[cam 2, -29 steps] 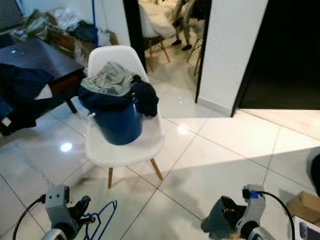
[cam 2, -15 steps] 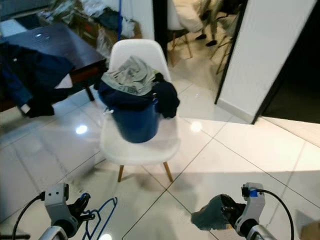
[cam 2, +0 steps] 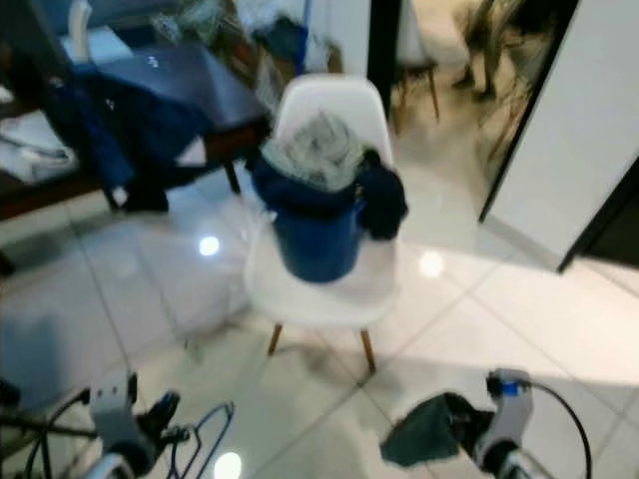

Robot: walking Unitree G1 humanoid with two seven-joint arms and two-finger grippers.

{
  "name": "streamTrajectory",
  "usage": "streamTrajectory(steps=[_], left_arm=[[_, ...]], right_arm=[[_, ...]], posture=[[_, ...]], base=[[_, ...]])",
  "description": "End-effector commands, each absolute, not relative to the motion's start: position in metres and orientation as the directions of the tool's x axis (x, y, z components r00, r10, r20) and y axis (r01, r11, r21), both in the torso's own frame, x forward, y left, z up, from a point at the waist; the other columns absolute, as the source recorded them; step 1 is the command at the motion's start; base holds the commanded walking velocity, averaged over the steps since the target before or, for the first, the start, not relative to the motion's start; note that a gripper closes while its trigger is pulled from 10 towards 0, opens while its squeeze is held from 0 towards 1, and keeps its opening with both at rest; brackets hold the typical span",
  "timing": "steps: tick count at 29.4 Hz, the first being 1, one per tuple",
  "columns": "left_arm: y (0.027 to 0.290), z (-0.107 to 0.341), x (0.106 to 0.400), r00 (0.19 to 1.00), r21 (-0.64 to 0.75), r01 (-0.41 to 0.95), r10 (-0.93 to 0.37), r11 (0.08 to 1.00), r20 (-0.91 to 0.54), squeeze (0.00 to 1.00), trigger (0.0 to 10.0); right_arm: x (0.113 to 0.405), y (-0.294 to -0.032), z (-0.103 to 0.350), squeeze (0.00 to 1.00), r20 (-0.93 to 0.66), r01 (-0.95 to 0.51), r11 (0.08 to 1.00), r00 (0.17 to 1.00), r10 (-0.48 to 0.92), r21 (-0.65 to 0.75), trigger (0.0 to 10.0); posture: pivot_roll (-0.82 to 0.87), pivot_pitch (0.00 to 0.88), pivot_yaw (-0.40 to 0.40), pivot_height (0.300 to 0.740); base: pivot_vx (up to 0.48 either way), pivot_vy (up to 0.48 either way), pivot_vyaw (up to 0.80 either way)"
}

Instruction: Hang hanger

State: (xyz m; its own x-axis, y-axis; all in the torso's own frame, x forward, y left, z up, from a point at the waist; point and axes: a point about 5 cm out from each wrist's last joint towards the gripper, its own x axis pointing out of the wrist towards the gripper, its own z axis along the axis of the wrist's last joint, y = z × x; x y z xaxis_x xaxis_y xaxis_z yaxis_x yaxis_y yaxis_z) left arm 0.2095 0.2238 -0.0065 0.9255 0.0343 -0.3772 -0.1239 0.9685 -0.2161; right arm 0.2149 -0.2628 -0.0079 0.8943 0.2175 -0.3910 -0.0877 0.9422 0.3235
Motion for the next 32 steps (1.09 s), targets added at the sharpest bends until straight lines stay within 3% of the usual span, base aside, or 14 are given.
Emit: streamTrajectory(steps=[1,17,26,32], left_arm=[[0.224,-0.010,0.205,0.917,-0.217,-0.131,0.034,0.967,-0.398,0.00,10.0],[0.224,-0.010,0.206,0.917,-0.218,-0.129,0.033,0.967,-0.397,0.00,10.0],[0.226,-0.009,0.206,0.920,-0.205,-0.132,0.043,0.970,-0.390,0.00,10.0],[0.227,-0.007,0.206,0.926,-0.208,-0.134,0.048,0.969,-0.373,0.00,10.0]], right_arm=[[0.206,-0.265,-0.015,0.00,-0.424,-0.073,0.942,0.880,0.216,0.328,10.0],[0.206,-0.265,-0.015,0.00,-0.418,-0.070,0.939,0.882,0.216,0.338,10.0],[0.207,-0.266,-0.014,0.00,-0.399,-0.062,0.938,0.894,0.205,0.342,10.0],[0.208,-0.255,-0.004,0.00,-0.327,-0.246,0.903,0.872,0.365,0.352,10.0]], posture=[[0.01,0.118,-0.024,0.740],[0.01,0.119,-0.025,0.740],[0.01,0.116,-0.025,0.740],[0.04,0.106,-0.019,0.740]], base=[[0.000,0.000,0.51],[0.000,0.000,0.51],[0.038,0.000,0.00],[0.389,0.000,0.00]])
